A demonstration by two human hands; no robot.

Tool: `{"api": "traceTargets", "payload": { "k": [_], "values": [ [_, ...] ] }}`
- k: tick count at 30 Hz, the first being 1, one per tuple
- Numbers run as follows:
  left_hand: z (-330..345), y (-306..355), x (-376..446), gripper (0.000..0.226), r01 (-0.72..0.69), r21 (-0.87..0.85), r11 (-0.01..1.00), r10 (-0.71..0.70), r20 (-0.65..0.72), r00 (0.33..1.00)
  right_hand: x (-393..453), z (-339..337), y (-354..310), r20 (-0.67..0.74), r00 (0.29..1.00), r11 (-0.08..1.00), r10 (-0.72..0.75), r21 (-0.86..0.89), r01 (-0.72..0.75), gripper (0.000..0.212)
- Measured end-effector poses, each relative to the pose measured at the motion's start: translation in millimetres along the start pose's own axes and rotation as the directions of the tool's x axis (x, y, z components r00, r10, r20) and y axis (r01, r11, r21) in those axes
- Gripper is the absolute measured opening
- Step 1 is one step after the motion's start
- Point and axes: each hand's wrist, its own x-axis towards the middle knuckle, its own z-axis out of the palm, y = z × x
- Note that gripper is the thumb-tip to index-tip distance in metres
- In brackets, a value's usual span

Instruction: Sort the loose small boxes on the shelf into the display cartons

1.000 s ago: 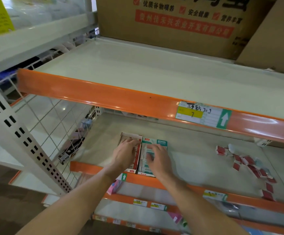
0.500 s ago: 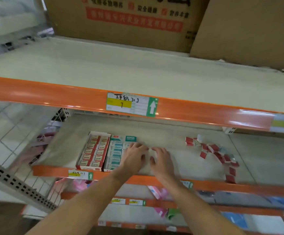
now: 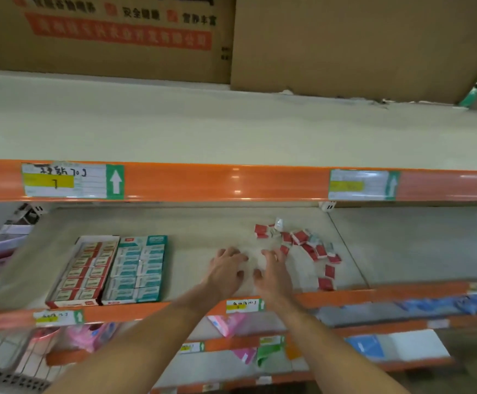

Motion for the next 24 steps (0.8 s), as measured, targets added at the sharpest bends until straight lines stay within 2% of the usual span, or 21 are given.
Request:
{"api": "traceTargets", "payload": {
  "k": [4, 9, 13, 18, 20, 24],
  "values": [
    [11.6, 25.9, 16.8, 0.050, -0.058, 0.046, 0.997, 0.056, 0.047, 0.997, 3.1, -20.9, 24.4, -0.104, 0.995, 1.000, 0.004, 0.019, -0.002, 0.059],
    [30.0, 58.0, 34.9, 0.056, -0.154, 0.111, 0.982, 0.142, 0.115, 0.983, 13.3, -51.0, 53.8, -0.171, 0.980, 0.995, 0.098, 0.052, -0.090, 0.073],
    [41.9, 85.4, 46.0, 0.062, -0.178, 0.139, 0.974, 0.157, 0.148, 0.976, 28.0, -71.3, 75.1, -0.069, 0.984, 0.986, 0.166, 0.031, -0.164, 0.074],
    [56.7, 106.6, 56.8, 0.064, -0.096, 0.163, 0.982, 0.065, 0.186, 0.980, 45.1, -81.7, 95.2, 0.060, 0.994, 0.996, 0.094, -0.001, -0.094, 0.069],
    [62.1, 108.7, 60.3, 0.061, -0.061, 0.183, 0.981, 0.029, 0.170, 0.985, 51.3, -84.0, 101.0, 0.111, 0.989, 0.995, 0.097, 0.003, -0.097, 0.070],
    [66.8, 102.5, 61.4, 0.052, -0.043, 0.179, 0.983, 0.031, 0.071, 0.997, 60.5, -84.2, 104.7, 0.126, 0.989, 0.997, 0.073, -0.001, -0.074, 0.064]
  ]
}}
